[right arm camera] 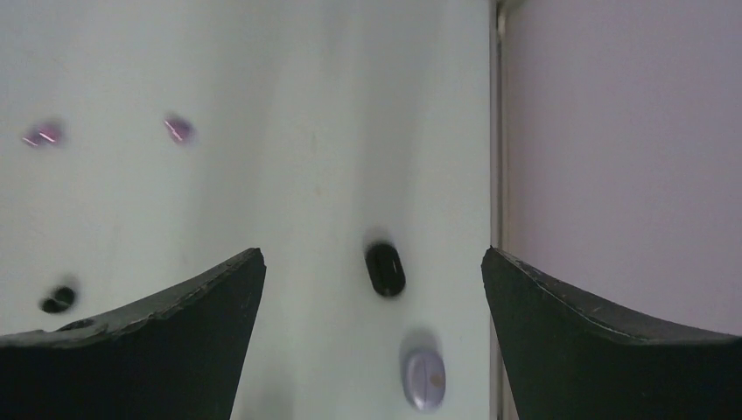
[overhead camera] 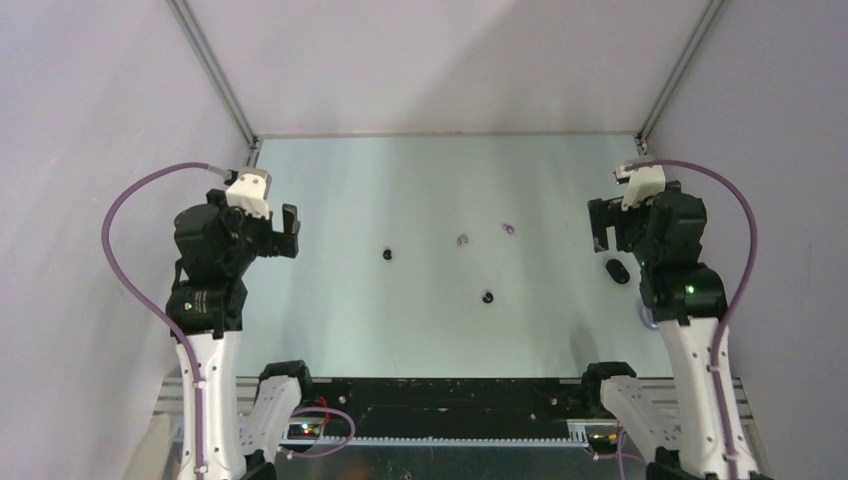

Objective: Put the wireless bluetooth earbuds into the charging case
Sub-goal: Move the charging case to the center of the board.

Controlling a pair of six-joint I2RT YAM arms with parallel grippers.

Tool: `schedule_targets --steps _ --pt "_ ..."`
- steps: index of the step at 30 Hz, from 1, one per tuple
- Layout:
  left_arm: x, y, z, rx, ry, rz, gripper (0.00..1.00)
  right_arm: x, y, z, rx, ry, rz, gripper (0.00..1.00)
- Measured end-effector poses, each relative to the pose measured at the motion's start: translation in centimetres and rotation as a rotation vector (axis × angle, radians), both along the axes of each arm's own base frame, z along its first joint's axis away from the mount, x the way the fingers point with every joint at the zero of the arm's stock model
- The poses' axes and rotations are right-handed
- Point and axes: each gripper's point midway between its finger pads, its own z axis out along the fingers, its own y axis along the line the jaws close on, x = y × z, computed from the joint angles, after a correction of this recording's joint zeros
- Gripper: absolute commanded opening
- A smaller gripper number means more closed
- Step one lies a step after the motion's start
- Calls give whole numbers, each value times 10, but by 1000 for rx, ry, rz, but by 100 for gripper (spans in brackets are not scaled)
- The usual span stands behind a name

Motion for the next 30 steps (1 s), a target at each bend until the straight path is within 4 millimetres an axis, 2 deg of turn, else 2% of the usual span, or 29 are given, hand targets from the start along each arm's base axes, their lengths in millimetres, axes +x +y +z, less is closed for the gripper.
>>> schedule_targets --steps 2,6,14,22,30 --pt "0 -3 -1 -1 3 -10 99 3 -21 -29 -1 103 -66 100" --pt "-1 -5 3 1 -14 -20 99 -9 -47 -68 -6 234 -128 100" --pt "0 -4 6 10 -31 -9 99 -31 -83 -99 -86 325 -210 98" --pt "4 -1 2 13 -24 5 99 -56 -126 -161 -61 539 -275 92" --pt "12 0 -6 11 11 7 99 -71 -139 -192 10 632 -236 97"
